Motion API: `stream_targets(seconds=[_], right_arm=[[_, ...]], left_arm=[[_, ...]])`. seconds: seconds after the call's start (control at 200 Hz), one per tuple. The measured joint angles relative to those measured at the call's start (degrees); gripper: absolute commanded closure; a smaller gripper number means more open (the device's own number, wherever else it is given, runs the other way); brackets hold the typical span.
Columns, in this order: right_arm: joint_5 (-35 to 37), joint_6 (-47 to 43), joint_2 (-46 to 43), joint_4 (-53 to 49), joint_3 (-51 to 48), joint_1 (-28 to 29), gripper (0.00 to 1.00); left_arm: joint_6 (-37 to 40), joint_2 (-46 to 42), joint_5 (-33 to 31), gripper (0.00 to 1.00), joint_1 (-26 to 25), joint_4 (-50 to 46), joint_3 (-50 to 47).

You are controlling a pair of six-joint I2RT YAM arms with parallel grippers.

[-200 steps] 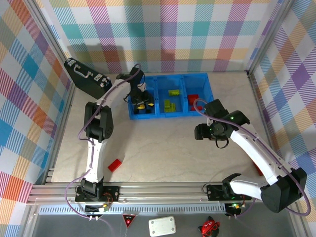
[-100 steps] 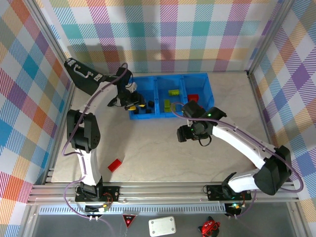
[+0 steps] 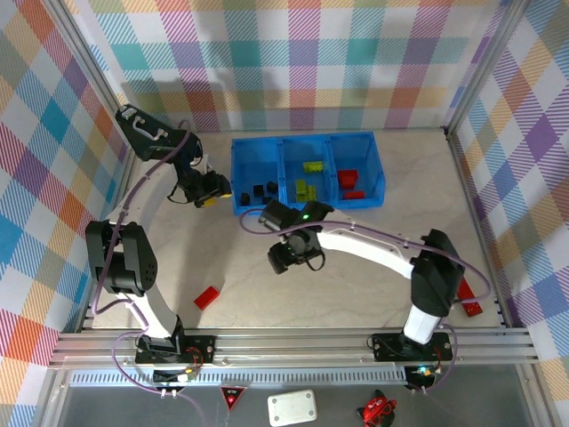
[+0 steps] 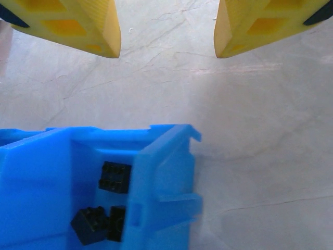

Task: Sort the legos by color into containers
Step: Pick up the lego from the bottom-left of the table.

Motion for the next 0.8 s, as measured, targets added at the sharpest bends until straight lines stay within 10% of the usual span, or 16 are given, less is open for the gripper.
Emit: stream_targets(seconds=[0.8], right_arm=[[2.3,1.9,29.4,-3.1,34.9,17.2,0.24]], left_arm=[[1.6,-7.0,-3.3,0.49,13.5,9.6,-14.3]])
